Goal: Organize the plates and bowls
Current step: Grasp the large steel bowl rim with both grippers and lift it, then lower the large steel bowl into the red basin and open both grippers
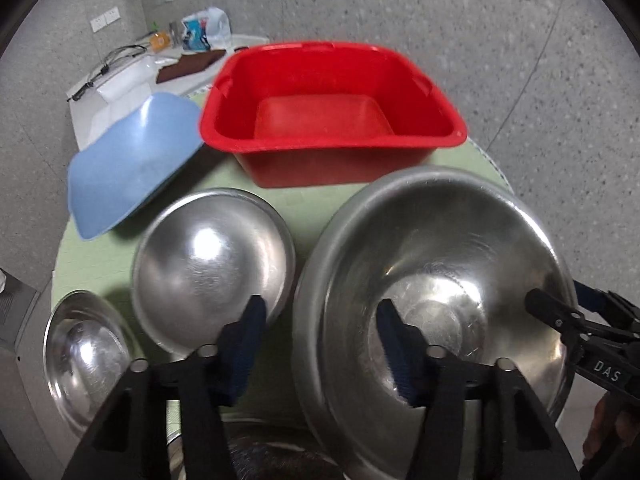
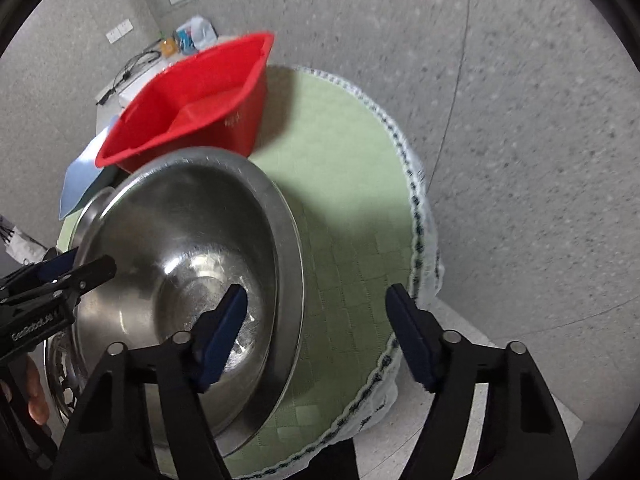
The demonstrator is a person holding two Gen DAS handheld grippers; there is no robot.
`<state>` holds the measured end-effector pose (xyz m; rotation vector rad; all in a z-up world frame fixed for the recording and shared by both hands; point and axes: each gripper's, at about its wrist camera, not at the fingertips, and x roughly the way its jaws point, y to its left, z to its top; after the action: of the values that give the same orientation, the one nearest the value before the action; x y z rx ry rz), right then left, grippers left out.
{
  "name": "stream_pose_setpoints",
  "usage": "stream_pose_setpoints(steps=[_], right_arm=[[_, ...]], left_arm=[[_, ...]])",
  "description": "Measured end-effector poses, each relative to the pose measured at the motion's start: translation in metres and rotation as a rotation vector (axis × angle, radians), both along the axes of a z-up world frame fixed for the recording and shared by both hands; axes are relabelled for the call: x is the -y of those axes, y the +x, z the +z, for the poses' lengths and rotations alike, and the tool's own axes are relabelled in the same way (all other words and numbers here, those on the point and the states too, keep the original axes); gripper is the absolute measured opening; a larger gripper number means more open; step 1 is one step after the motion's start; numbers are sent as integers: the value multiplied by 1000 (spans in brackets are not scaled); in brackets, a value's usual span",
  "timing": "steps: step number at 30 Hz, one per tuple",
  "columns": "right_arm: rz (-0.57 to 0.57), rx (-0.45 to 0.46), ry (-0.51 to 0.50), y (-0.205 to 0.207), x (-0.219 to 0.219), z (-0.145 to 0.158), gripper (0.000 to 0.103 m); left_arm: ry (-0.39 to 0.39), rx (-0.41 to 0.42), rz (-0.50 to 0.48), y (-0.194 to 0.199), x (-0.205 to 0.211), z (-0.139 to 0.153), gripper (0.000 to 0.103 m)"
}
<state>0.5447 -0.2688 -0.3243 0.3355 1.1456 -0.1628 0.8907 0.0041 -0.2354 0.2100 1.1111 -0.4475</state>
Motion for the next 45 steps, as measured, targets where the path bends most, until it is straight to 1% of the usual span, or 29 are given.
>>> stream_pose_setpoints(steps=[1,2,3,4,5,6,7,8,10,11,12,13,15,18,22,23,24,25,27,29,30,31,33,34,36,39,42,44,45], right_arm=[[11,-13,15,3,0,-5,55],[22,-21,29,4,-1,-8,50],[37,-30,46,7,-2,-12,37],[52,-39,71,9,-4,-16,22],[61,-42,97,10,-4,-18,19],[84,-44,123,11,-6,-20,11],[96,-43,129,11,-9,-20,10],[100,-42,113,11,-11,-19,10],[101,-28,121,10,-11,-15,10],[98,-22,129,9,-9,-12,10],[97,-16,127,9,-9,-7,10],[96,0,121,9,-9,2,10],[99,36,119,8,-7,20,10],[105,101,117,17,-2,59,10],[131,177,90,50,-4,97,10],[137,192,86,62,-6,105,10],[150,211,72,76,-9,112,10],[158,225,62,88,-11,117,10],[163,235,64,118,-14,120,10],[170,237,49,144,-15,118,10],[174,220,51,160,-17,112,10],[174,212,65,169,-16,108,10],[182,189,86,192,-15,92,10],[180,166,89,203,-14,83,10],[184,130,98,220,-15,62,10],[194,73,106,236,-17,35,11],[195,51,104,243,-16,19,12],[194,32,96,248,-16,10,13],[198,20,86,250,-17,7,13]], left_arm=[[-2,-1,-6,0,7,-3,39],[-2,4,-11,2,16,-6,35],[2,9,-21,10,16,-6,34],[5,12,-23,10,24,-9,33],[4,16,-24,9,25,-11,29],[1,19,-21,16,25,-12,25],[-5,22,-14,20,23,-12,23],[-20,26,-12,18,25,-13,23],[-40,43,-6,18,41,-20,23],[-55,53,-7,3,44,-15,23],[-72,73,-9,6,44,-10,23],[-82,89,-8,-5,41,-1,23],[-113,125,-5,-9,37,15,23],[-187,174,9,-15,30,45,23],[-252,208,57,7,15,68,23],[-268,210,77,19,12,71,23],[-274,216,84,17,8,78,23],[-270,230,93,29,4,80,23],[-256,218,122,55,-1,77,24],[-265,211,137,77,-2,69,24],[-250,197,153,92,-4,60,24],[-244,191,166,103,-2,55,24],[-252,153,182,126,-1,41,24],[-256,120,194,140,2,32,24],[-230,110,211,155,5,17,24],[-188,91,218,173,13,1,24],[-170,85,214,181,23,-7,24],[-141,66,209,191,32,-17,24],[-131,63,207,198,39,-17,24]])
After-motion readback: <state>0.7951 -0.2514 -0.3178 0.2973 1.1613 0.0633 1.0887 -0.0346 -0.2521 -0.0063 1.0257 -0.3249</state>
